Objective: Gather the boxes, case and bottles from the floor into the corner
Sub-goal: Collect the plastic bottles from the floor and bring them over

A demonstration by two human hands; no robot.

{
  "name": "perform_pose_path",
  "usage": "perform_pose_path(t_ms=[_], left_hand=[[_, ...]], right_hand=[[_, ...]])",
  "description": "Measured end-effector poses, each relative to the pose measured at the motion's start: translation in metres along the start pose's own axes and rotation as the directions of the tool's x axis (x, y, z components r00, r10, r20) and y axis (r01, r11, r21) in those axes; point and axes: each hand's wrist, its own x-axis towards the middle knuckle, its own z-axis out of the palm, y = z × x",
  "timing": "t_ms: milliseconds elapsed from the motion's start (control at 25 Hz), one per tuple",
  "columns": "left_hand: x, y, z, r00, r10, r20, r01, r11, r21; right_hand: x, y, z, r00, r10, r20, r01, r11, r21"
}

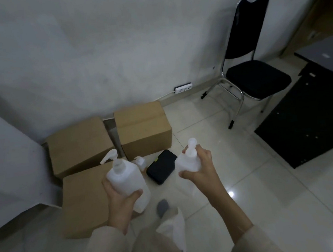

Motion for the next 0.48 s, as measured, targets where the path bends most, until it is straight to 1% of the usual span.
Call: perform_pose_path(t_ms=[80,160,240,320,400,480], left_hand=[[0.037,0.021,0.018,0.999,-0.009,0.038,0.01,0.999,-0.045],[0.067,0.048,0.037,0.997,0.021,0.077,-0.015,0.997,-0.069],[0.1,0.07,0.055,0.994,0.052,0.097,-0.048,0.998,-0.037],[0.125,0.083,0.07,0.99,0.046,0.137,-0.044,0.999,-0.017],[0.144,0.09,0.083,0.99,0.048,0.13,-0.051,0.998,0.023],[0.16,0.099,0.092,0.996,0.056,0.072,-0.06,0.996,0.06]], right_hand=[[0.043,-0.015,-0.002,1.0,0.011,0.008,-0.011,1.0,0.027],[0.082,-0.03,0.0,0.999,0.004,-0.032,-0.003,0.999,0.044],[0.123,-0.042,0.002,0.999,-0.025,-0.042,0.026,1.0,0.007],[0.156,-0.051,0.004,0.999,-0.039,-0.021,0.038,0.999,-0.012],[0.181,-0.059,0.006,0.997,-0.072,-0.002,0.072,0.997,0.02],[0.202,-0.071,0.011,0.994,-0.1,0.054,0.1,0.995,0.007]])
